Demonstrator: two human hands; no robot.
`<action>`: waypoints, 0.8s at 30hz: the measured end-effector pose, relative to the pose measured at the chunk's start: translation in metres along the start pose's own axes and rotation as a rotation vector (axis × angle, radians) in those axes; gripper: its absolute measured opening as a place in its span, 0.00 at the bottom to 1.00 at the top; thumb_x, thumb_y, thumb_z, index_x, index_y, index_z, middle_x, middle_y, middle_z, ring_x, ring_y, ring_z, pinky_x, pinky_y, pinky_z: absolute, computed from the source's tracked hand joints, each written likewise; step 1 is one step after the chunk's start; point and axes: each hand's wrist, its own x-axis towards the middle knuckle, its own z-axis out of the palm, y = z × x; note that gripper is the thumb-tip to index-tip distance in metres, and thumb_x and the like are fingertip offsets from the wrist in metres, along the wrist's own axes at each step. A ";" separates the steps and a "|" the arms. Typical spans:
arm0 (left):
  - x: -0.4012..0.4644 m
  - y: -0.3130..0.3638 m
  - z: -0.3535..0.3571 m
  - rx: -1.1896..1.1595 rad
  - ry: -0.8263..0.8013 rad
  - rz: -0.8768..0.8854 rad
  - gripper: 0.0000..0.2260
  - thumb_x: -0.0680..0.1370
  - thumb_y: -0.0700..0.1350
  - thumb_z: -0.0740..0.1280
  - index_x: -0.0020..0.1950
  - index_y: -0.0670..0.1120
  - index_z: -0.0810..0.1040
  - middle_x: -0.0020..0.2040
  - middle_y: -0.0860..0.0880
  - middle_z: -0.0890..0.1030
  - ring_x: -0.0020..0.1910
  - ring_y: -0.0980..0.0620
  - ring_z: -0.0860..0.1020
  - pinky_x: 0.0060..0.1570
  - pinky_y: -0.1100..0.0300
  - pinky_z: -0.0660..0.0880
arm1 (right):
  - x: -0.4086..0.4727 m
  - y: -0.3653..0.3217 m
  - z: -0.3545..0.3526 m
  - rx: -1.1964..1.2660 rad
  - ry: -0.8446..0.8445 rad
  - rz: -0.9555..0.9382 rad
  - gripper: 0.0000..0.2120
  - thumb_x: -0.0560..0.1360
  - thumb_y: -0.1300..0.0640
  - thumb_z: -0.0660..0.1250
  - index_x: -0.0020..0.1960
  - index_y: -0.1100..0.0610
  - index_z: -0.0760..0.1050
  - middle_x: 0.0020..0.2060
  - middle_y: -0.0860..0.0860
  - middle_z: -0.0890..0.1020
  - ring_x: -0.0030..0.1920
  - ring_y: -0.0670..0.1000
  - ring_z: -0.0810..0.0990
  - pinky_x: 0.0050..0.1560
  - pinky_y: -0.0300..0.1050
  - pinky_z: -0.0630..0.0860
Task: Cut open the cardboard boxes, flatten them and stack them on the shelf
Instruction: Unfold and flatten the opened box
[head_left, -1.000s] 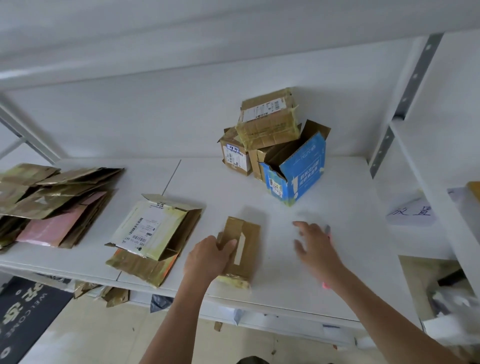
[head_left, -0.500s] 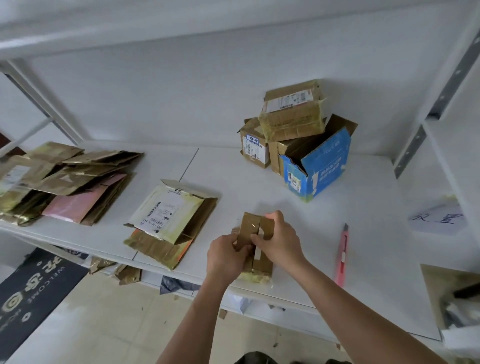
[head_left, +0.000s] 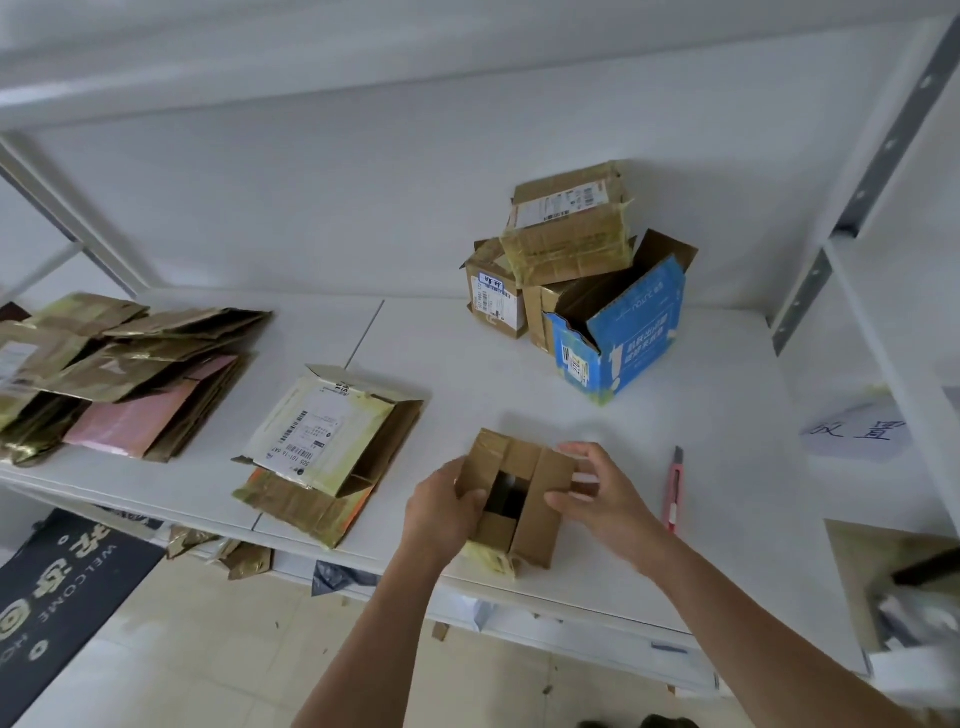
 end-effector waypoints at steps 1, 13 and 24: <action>-0.002 0.004 0.002 0.026 0.002 0.004 0.21 0.81 0.46 0.63 0.74 0.52 0.67 0.59 0.49 0.80 0.58 0.47 0.78 0.59 0.50 0.76 | 0.002 -0.003 -0.002 -0.166 0.028 -0.059 0.30 0.72 0.65 0.75 0.69 0.51 0.69 0.64 0.50 0.72 0.62 0.49 0.74 0.63 0.46 0.73; -0.013 0.022 -0.007 0.176 0.023 0.119 0.07 0.76 0.49 0.66 0.50 0.46 0.74 0.47 0.47 0.74 0.42 0.48 0.77 0.38 0.58 0.73 | 0.009 -0.008 0.004 -0.824 0.082 -0.313 0.21 0.75 0.47 0.72 0.64 0.57 0.78 0.51 0.53 0.76 0.52 0.47 0.65 0.51 0.40 0.67; -0.025 0.005 -0.026 -0.194 -0.036 0.340 0.18 0.81 0.40 0.63 0.32 0.51 0.71 0.27 0.58 0.70 0.28 0.60 0.68 0.31 0.70 0.64 | 0.007 -0.024 0.019 -0.765 -0.021 -0.336 0.27 0.71 0.57 0.75 0.68 0.51 0.70 0.57 0.49 0.77 0.57 0.47 0.76 0.56 0.40 0.74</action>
